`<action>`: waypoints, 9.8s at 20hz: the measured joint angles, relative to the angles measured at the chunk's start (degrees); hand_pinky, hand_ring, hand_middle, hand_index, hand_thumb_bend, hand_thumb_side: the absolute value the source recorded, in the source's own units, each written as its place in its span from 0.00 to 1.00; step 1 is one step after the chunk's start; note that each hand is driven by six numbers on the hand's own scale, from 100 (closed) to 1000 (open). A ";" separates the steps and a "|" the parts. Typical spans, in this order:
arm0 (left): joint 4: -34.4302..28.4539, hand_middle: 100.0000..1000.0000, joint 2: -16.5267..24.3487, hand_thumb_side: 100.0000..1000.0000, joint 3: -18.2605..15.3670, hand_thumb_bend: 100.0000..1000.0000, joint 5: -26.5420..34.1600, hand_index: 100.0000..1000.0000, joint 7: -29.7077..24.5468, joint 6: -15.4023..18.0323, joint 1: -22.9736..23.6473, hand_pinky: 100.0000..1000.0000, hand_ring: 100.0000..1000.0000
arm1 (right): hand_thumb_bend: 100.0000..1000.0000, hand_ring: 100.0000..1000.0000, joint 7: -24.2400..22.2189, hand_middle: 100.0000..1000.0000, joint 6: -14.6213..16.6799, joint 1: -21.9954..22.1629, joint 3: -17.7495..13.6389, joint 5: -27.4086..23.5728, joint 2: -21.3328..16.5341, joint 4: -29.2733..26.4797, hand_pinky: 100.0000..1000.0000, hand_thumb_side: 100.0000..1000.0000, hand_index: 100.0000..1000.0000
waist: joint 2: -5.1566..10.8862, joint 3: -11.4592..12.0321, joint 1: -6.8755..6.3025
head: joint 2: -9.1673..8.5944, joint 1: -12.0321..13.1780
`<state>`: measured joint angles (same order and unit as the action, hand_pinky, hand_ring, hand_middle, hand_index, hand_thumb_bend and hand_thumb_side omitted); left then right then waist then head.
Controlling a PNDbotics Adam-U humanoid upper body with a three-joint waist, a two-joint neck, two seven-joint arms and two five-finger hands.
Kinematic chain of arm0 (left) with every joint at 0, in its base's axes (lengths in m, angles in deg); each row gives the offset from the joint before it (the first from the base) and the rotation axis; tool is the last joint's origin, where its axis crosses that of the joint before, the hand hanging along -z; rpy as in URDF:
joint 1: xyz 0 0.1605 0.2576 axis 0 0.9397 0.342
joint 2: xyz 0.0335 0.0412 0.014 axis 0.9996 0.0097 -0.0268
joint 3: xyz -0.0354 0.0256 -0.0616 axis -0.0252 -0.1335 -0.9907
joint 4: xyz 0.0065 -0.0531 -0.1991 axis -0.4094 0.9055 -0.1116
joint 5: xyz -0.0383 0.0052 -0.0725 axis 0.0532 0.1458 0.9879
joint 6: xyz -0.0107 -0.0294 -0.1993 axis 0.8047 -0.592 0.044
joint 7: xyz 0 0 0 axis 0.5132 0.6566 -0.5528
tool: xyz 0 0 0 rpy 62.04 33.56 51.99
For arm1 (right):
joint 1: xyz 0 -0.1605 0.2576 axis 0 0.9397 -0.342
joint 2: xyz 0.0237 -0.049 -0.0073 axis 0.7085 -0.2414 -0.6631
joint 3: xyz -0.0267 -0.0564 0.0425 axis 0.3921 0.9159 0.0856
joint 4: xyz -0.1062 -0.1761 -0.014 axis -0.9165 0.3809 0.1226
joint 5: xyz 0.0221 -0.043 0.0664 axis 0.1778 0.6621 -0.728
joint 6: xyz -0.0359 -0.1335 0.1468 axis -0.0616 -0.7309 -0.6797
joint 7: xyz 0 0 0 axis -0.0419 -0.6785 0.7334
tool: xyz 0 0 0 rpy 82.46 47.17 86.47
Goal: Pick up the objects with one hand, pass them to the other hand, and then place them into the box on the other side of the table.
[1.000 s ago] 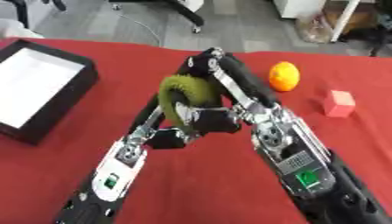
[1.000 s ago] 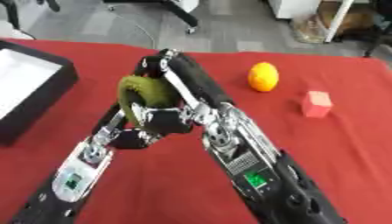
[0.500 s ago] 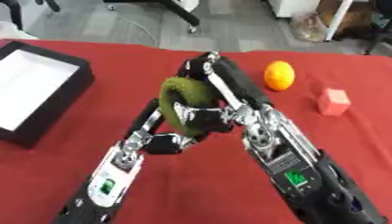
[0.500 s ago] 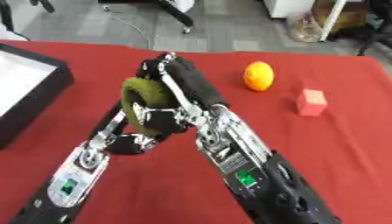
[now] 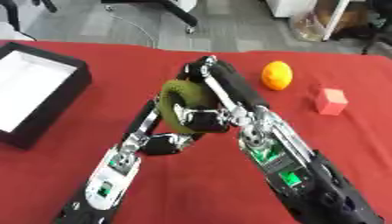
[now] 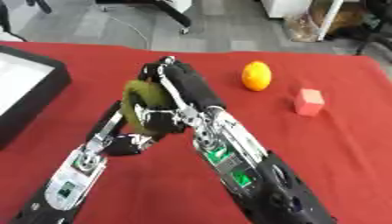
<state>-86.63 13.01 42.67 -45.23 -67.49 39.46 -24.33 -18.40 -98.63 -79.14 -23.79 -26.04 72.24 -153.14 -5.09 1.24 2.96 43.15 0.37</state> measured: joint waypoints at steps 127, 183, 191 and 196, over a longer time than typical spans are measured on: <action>-15.51 0.74 5.13 0.70 -15.46 0.52 1.23 0.86 2.28 -10.97 11.13 0.73 0.70 | 0.29 0.63 15.88 0.70 -7.89 1.14 -24.38 -1.15 -20.41 44.72 0.71 0.45 0.84 | 1.43 1.26 -0.78 | 1.06 -10.60; -2.13 0.79 0.70 0.48 -3.47 0.67 -18.73 0.89 21.21 2.15 2.96 0.76 0.77 | 0.00 0.38 21.60 0.36 -7.32 3.50 2.30 -49.87 -2.40 -6.84 0.51 0.13 0.51 | 0.81 0.24 -0.89 | 1.06 3.42; -2.12 0.79 0.57 0.50 -3.16 0.61 -18.57 0.88 23.80 2.20 3.13 0.76 0.76 | 0.00 0.37 21.87 0.35 -8.07 3.56 3.59 -53.98 -2.40 -5.33 0.50 0.10 0.50 | 0.80 0.29 -0.89 | 1.06 2.95; -2.10 0.78 0.56 0.50 -3.11 0.57 -17.98 0.88 25.09 2.12 3.51 0.75 0.75 | 0.00 0.37 23.21 0.35 -8.16 3.83 3.94 -55.46 -2.39 -4.22 0.50 0.09 0.50 | 0.80 0.29 -0.89 | 1.06 2.78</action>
<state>-88.73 13.57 39.56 -63.21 -42.40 41.58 -20.82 4.81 -106.78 -75.30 -19.85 -81.51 69.85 -157.36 -4.29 1.53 2.08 44.21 3.15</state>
